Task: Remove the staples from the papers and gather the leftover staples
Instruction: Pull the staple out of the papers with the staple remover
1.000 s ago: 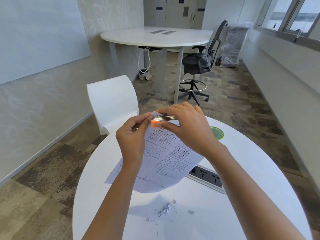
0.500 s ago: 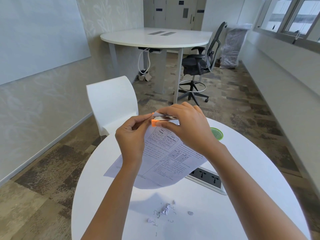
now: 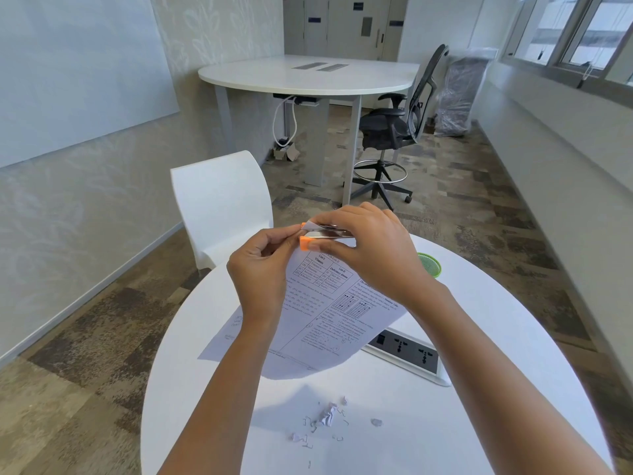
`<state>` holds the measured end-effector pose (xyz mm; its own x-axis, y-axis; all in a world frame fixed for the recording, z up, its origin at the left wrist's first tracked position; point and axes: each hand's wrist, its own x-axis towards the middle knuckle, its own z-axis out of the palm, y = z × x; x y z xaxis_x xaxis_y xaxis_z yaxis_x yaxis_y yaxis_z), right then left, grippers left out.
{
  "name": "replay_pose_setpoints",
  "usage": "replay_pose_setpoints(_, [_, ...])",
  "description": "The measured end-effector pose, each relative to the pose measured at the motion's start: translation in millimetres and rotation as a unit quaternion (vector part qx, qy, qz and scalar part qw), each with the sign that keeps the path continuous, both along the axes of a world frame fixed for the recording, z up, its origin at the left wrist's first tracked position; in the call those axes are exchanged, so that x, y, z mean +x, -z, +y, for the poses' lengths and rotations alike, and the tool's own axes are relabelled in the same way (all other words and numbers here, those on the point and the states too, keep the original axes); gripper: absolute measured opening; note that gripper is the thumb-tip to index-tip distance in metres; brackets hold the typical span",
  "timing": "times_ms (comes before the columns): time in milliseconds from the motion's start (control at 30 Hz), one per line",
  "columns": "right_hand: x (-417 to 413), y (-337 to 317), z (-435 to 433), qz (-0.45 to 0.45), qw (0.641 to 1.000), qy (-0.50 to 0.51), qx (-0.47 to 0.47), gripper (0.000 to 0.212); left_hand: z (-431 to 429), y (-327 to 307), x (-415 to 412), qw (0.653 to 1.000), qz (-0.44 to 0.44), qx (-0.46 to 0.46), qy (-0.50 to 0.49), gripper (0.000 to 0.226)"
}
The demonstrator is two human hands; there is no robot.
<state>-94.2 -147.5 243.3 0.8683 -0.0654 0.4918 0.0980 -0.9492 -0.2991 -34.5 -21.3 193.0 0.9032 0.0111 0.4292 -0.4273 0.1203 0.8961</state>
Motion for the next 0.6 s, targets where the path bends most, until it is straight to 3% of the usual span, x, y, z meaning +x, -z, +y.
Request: replay_pose_setpoints(600, [0.3, -0.5, -10.1, 0.002, 0.999, -0.02, 0.049, 0.033, 5.0, -2.5, 2.1, 0.996, -0.01, 0.041, 0.075, 0.02])
